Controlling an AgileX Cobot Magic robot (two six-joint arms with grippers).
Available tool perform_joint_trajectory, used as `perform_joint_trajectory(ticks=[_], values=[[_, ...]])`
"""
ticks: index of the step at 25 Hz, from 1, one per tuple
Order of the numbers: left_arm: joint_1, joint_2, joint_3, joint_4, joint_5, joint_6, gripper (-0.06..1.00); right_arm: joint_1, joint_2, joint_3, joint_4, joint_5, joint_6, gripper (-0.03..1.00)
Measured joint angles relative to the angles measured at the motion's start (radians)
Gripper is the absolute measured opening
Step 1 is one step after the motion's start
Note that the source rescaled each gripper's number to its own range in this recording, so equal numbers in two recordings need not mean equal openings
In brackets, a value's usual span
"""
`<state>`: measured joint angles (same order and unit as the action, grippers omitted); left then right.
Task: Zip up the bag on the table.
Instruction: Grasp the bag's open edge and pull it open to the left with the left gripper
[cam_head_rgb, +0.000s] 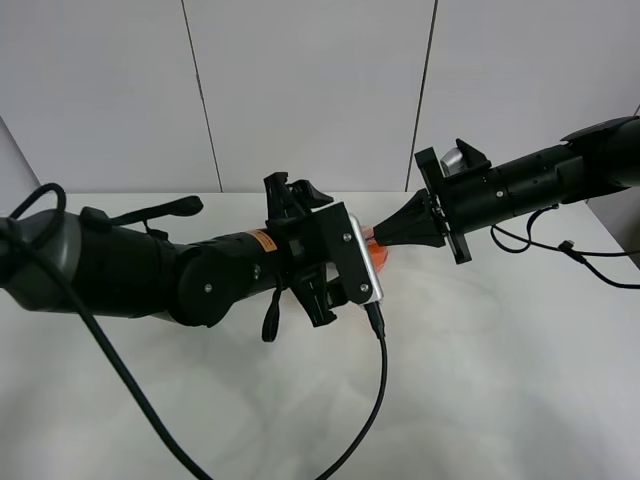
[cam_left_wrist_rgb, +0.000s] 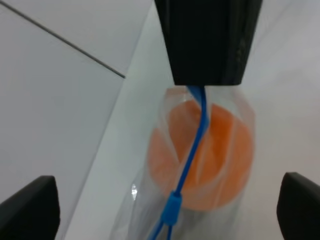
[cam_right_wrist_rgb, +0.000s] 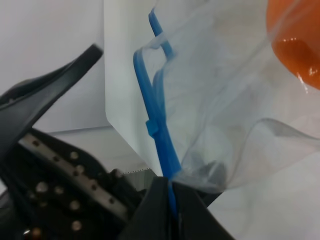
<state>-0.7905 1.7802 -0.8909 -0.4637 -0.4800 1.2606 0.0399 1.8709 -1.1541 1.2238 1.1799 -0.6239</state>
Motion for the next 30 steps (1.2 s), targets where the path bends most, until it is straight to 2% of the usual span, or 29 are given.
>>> perform_joint_trajectory(ticks=[3, 6, 13, 23, 30], values=[[0.0, 0.014, 0.0, 0.0, -0.013, -0.001, 0.84, 0.0, 0.0, 0.0, 0.0, 0.0, 0.004, 0.0], [0.0, 0.016, 0.0, 0.0, -0.025, -0.001, 0.63, 0.0, 0.0, 0.0, 0.001, 0.0, 0.004, 0.0], [0.0, 0.016, 0.0, 0.0, -0.036, 0.0, 0.33, 0.0, 0.0, 0.0, 0.001, 0.0, 0.004, 0.0], [0.0, 0.017, 0.0, 0.003, -0.038, 0.0, 0.03, 0.0, 0.0, 0.0, 0.006, 0.0, 0.004, 0.0], [0.0, 0.018, 0.0, 0.008, -0.038, 0.042, 0.0, 0.0, 0.0, 0.0, 0.008, 0.0, 0.007, 0.0]])
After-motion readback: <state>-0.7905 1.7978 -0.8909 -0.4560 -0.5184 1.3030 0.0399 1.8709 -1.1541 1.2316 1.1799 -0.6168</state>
